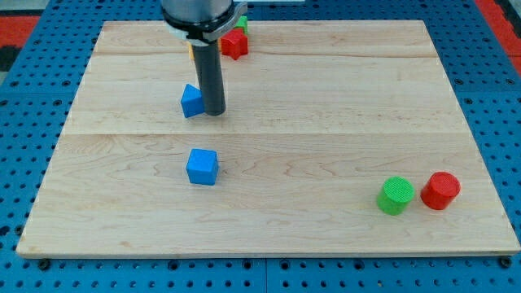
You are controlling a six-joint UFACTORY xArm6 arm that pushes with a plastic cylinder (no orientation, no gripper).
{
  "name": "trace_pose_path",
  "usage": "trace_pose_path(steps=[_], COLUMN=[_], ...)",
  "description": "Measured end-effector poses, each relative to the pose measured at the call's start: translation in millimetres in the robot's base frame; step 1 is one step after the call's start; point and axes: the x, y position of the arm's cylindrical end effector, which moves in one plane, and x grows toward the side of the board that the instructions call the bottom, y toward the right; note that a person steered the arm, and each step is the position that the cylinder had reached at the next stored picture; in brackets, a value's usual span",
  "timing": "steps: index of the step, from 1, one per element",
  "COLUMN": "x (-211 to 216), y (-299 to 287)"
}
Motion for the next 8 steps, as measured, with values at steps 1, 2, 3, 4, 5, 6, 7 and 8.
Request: trace_pose_path(steps=[1,2,3,4,5,6,7,8], x=[3,1,-10,-33,-59,-83,-101,-104], y=[-8,-37,-77,-106,-125,-167,-199,-191])
